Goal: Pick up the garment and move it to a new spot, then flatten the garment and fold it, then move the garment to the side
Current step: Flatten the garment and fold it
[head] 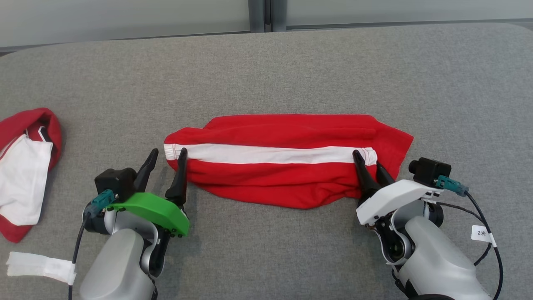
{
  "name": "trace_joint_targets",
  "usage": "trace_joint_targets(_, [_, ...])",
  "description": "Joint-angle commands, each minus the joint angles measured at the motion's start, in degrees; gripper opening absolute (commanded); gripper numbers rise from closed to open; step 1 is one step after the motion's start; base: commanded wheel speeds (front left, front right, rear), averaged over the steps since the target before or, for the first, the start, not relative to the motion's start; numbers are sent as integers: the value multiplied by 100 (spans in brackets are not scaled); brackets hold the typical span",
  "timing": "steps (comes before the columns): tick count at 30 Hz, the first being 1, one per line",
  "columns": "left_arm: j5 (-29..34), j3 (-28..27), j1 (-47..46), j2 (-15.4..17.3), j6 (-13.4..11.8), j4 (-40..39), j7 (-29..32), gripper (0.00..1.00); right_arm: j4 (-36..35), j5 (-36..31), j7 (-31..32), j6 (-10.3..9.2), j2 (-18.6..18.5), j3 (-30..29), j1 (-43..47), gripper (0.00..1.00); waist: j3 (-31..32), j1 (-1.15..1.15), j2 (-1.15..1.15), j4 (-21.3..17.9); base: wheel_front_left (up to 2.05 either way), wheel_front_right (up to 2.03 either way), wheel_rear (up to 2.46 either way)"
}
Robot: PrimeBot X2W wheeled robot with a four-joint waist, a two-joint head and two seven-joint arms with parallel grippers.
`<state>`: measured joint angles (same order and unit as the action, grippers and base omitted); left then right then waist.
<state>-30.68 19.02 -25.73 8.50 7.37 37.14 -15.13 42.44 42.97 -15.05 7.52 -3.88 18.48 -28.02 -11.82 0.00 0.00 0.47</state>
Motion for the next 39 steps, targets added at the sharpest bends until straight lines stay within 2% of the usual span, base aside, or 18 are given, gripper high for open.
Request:
trace_joint_targets(1, [-63, 28, -108, 69, 16, 15, -4, 100, -17, 43, -15, -6, -11, 10, -44, 59, -1, 0, 0, -3, 0, 0, 0])
trace_joint_targets(5, [-296, 218, -172, 132, 16, 152, -4, 100, -32, 68, -15, -6, -15, 17, -58, 58, -18, 0, 0, -12, 0, 0, 0])
trace_joint_targets(12, [-686, 449, -320, 212, 17, 246, -4, 99, -66, 89, -15, -6, -37, 43, -76, 50, -72, 0, 0, -26, 0, 0, 0])
trace_joint_targets(14, [-721, 500, -348, 243, 17, 252, -4, 74, -60, 88, -15, -6, -38, 56, -82, 48, -79, 0, 0, -33, 0, 0, 0])
trace_joint_targets(15, [-750, 538, -353, 242, 17, 269, -4, 47, -55, 90, -15, -6, -41, 60, -85, 47, -83, 0, 0, -37, 0, 0, 0])
trace_joint_targets(17, [-762, 591, -376, 253, 17, 305, -4, 30, -41, 88, -16, -6, -47, 69, -90, 42, -90, 0, 0, -37, 0, 0, 0])
trace_joint_targets(18, [-798, 623, -381, 245, 17, 320, -3, 19, -39, 88, -16, -6, -46, 74, -95, 37, -92, 0, 0, -37, 0, 0, 0])
trace_joint_targets(19, [-818, 646, -396, 248, 17, 331, -4, 5, -34, 82, -16, -6, -46, 82, -98, 22, -92, 0, 0, -36, 0, 0, 0])
trace_joint_targets(20, [-846, 662, -411, 254, 17, 328, -3, 0, -36, 70, -15, -6, -47, 85, -100, 8, -90, 0, 0, -34, 0, 0, 0])
trace_joint_targets(21, [-869, 690, -406, 249, 17, 321, -4, 0, -47, 52, -15, -6, -50, 92, -98, 0, -85, 0, 0, -31, 0, 0, 0])
trace_joint_targets(33, [-719, 771, -166, 379, 16, -227, -3, 0, -482, -83, -16, -6, -30, -183, 132, 0, 347, 0, 0, 17, 0, 0, 0])
trace_joint_targets(39, [-835, 1144, -783, 782, 15, -463, -4, 0, -997, -210, -16, -5, -269, -281, -230, 0, 764, 0, 0, 78, 0, 0, 0])
